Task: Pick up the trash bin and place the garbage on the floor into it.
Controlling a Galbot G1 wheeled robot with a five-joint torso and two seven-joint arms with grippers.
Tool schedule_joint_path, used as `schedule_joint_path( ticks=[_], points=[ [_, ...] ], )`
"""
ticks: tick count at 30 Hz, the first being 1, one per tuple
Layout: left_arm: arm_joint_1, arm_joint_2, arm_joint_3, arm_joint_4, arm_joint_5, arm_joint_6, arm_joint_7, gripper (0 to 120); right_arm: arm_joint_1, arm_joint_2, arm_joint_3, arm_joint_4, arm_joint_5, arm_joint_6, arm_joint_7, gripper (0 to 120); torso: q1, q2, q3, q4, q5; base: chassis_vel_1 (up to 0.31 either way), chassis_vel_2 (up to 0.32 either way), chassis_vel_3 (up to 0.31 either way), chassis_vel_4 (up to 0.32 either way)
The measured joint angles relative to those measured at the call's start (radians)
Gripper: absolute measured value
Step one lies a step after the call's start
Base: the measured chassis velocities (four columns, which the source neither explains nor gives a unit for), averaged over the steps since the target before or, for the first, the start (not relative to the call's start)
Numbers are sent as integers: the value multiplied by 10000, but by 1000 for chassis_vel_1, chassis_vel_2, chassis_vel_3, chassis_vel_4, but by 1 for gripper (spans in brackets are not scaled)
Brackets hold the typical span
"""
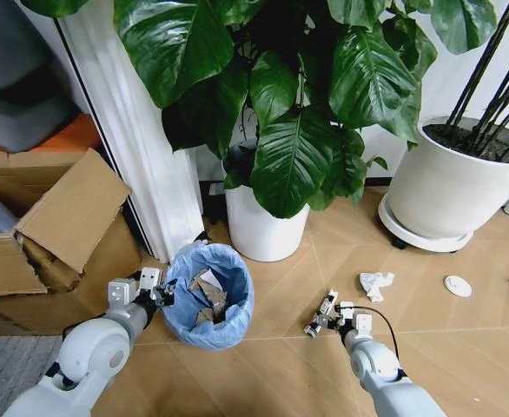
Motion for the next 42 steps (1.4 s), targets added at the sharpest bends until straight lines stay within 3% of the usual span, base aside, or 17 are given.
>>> schedule_joint_path(
  ticks=[5,20,29,33,39,42],
  points=[
    [-19,-20,7,19,-2,-32,1,0,695,427,-86,-1013,-20,-43,78,100,0,0,0,2,2,0,0,0,0],
    [-99,63,30,97,-8,-84,111,0,976,763,126,-1984,-226,-125,402,98,1,0,0,-1,0,0,0,0,0],
    [-35,113,30,33,-10,-114,90,0,931,825,157,-2040,-247,-18,356,67,1,0,0,-2,-4,0,0,0,0],
    [19,122,31,-18,0,-162,45,0,885,888,139,-2023,-273,34,376,47,0,1,-1,-3,-6,0,0,0,0],
    [64,140,25,-68,-3,-162,45,0,847,904,114,-1998,-250,37,438,30,0,1,-2,-1,0,0,0,0,0],
    [172,143,23,-127,-5,-162,44,0,822,881,88,-1981,-171,19,498,15,0,1,-2,0,0,0,0,0,0]
  ],
)
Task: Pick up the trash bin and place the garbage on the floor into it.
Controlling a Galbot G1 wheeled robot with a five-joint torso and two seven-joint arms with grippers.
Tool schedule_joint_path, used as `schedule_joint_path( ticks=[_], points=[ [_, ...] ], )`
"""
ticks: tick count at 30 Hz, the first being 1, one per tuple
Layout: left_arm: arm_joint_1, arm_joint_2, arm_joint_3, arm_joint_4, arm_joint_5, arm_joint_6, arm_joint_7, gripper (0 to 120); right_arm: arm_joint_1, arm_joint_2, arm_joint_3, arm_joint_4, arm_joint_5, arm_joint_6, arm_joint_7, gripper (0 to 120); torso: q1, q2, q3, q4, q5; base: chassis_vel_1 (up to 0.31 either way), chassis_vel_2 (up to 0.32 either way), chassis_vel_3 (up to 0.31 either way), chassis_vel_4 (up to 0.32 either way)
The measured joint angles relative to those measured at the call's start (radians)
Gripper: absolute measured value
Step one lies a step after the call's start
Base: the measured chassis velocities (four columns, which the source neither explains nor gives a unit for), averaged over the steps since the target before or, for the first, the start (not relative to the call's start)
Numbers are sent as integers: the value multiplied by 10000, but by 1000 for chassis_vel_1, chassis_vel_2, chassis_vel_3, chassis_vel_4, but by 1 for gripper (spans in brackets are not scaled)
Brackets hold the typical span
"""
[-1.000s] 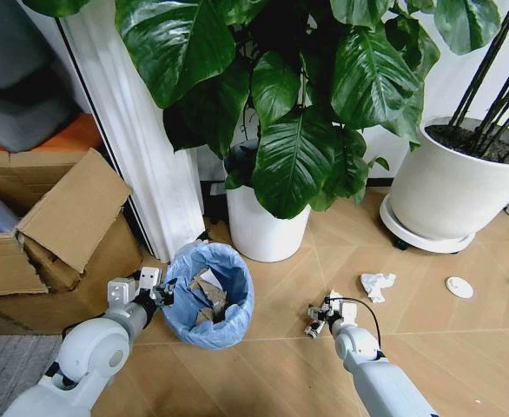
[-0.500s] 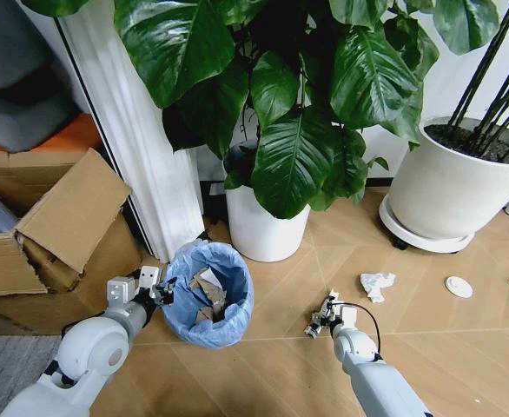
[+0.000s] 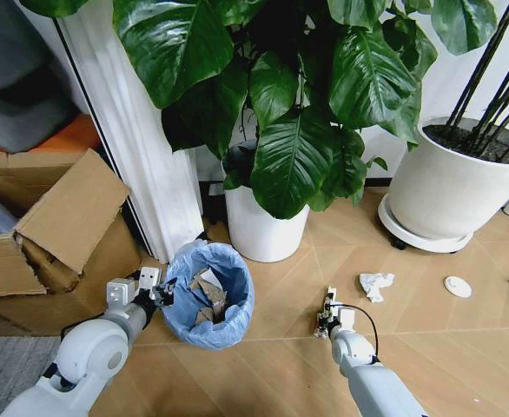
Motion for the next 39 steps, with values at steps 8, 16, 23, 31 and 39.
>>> schedule_joint_path(
  ticks=[8,16,23,31,39],
  points=[
    [144,6,-24,-99,18,0,-14,0,-240,-63,128,434,24,-39,128,0,1,-1,3,1,10,0,0,0,0],
    [459,11,-173,-243,123,-1,-23,0,-964,-916,85,2509,-262,106,128,0,1,-1,3,0,1,0,0,0,0],
    [675,8,-260,-301,234,-6,-16,0,-1811,-2104,175,4720,-1624,727,-350,0,1,-1,2,-2,1,0,0,0,0],
    [573,51,-232,-188,202,-11,-20,0,-2961,-3388,-315,8288,-1799,1065,-803,0,1,-1,1,-2,0,0,0,0,0],
    [311,-17,-18,132,93,6,-24,0,-3194,-4114,-837,10911,-1195,1097,-852,0,0,-1,1,0,-1,0,0,0,0]
  ],
)
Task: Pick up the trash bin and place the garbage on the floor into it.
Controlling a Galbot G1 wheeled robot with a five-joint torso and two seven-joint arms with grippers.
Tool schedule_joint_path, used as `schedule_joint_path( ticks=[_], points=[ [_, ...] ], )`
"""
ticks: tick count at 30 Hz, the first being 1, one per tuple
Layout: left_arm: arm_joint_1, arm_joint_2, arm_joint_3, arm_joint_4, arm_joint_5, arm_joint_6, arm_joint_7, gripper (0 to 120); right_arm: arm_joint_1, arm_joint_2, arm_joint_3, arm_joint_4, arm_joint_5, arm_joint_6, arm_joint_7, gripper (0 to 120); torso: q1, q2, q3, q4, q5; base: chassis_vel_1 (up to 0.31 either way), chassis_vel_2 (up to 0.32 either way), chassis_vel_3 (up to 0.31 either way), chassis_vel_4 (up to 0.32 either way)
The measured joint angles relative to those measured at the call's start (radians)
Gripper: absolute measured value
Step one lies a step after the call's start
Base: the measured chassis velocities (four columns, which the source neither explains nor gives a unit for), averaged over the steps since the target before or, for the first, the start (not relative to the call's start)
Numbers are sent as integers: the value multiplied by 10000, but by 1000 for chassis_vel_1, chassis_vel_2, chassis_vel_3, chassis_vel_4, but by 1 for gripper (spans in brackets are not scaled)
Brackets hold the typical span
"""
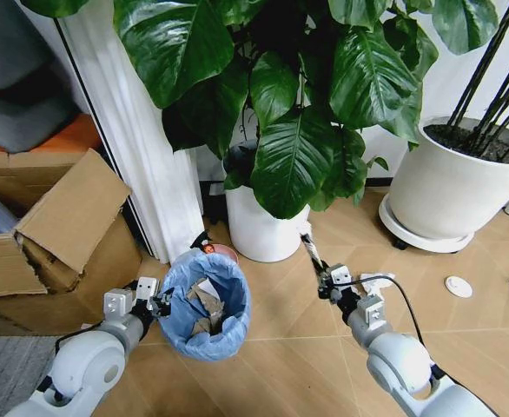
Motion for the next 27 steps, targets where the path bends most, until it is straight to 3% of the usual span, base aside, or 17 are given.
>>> schedule_joint_path(
  ticks=[4,12,24,26,27],
  points=[
    [-299,-14,294,127,-252,99,-145,0,263,-430,-170,959,950,23,-205,0,0,0,0,-1,1,0,0,0,0],
    [-862,-15,847,329,-371,191,-175,0,941,-514,-631,1379,1968,281,-438,0,0,0,0,-1,2,0,0,0,0],
    [-964,-215,1058,189,-415,307,-183,0,2287,-270,-2126,457,1638,465,-769,0,0,0,1,0,2,0,0,0,0],
    [-965,-223,1047,189,-417,307,-184,0,2342,-251,-2245,391,1625,445,-768,3,0,0,1,0,2,0,0,0,0],
    [-966,-227,1039,189,-420,307,-184,0,2429,-207,-2452,245,1588,438,-764,10,0,0,0,-1,0,0,0,0,0]
  ],
)
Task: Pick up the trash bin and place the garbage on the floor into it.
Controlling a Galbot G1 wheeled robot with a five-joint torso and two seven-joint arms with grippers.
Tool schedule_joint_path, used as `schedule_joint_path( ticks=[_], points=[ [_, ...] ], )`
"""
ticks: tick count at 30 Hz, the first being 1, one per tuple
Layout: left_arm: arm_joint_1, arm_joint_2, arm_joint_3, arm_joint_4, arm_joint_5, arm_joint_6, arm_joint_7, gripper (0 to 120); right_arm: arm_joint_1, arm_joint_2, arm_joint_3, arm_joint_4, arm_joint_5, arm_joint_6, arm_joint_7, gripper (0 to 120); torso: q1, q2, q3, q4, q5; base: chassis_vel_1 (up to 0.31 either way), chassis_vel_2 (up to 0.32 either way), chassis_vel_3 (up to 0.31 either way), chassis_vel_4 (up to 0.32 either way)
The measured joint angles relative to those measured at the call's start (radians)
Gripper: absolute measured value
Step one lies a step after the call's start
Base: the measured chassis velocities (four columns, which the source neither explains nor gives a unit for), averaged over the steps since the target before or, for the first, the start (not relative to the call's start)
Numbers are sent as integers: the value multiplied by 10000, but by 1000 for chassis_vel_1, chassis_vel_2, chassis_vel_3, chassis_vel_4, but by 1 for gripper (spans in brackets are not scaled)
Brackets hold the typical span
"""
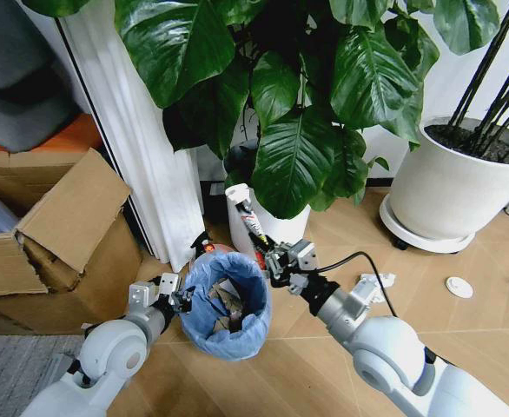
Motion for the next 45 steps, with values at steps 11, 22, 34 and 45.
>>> schedule_joint_path(
  ticks=[11,22,34,45],
  points=[
    [-21,-4,-149,-11,-6,18,12,0,304,172,-773,-556,-154,13,176,46,0,0,0,1,1,0,0,0,0],
    [116,-77,-349,-27,136,3,40,0,216,148,-76,-500,-43,-132,982,89,0,0,0,2,3,0,0,0,0],
    [573,-239,-743,-291,318,-36,144,0,-1812,18,2940,-1379,-315,58,832,100,0,0,-1,-1,3,0,0,0,0],
    [633,-203,-754,-349,329,-45,165,0,-1808,234,3263,-1997,-397,186,715,100,-1,0,-1,3,2,-41,-40,54,47]
  ],
)
